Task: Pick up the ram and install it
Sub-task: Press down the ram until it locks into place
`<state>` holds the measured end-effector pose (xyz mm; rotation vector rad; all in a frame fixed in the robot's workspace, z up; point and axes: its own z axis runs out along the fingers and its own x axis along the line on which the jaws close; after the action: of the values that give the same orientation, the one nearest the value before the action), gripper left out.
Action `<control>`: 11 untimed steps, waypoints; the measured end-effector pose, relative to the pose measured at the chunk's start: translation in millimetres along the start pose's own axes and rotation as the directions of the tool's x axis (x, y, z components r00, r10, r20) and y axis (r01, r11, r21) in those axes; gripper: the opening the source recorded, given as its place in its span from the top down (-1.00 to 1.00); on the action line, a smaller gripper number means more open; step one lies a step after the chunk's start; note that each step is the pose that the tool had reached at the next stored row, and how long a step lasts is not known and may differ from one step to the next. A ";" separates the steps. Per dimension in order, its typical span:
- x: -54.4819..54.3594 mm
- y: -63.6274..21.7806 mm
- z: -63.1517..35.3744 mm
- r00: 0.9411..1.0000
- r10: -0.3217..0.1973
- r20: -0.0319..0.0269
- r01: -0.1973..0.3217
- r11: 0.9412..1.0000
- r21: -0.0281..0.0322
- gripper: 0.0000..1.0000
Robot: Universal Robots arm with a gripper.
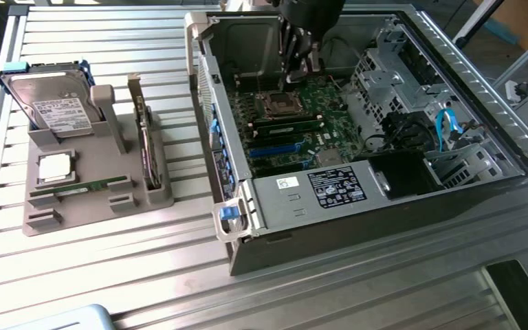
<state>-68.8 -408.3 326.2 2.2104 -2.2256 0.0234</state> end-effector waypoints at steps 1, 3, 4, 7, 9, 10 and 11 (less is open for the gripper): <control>0.0 -4.2 0.0 1.000 0.000 0.000 0.000 1.000 0.000 0.79; -0.1 -15.9 0.1 1.000 0.000 0.000 0.000 1.000 0.000 0.79; -0.1 -20.2 0.1 1.000 0.000 0.000 0.000 1.000 0.000 0.79; -0.2 -29.9 0.2 1.000 0.000 0.000 0.000 1.000 0.000 0.79; -0.2 -37.1 0.3 1.000 0.000 0.000 0.000 1.000 0.000 0.79; -0.3 -39.5 0.3 1.000 0.000 0.000 0.000 1.000 0.000 0.79; -0.3 -41.9 0.3 1.000 0.000 0.000 0.000 1.000 0.000 0.79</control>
<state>-26.8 -408.3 326.2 2.2104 -2.2255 0.0234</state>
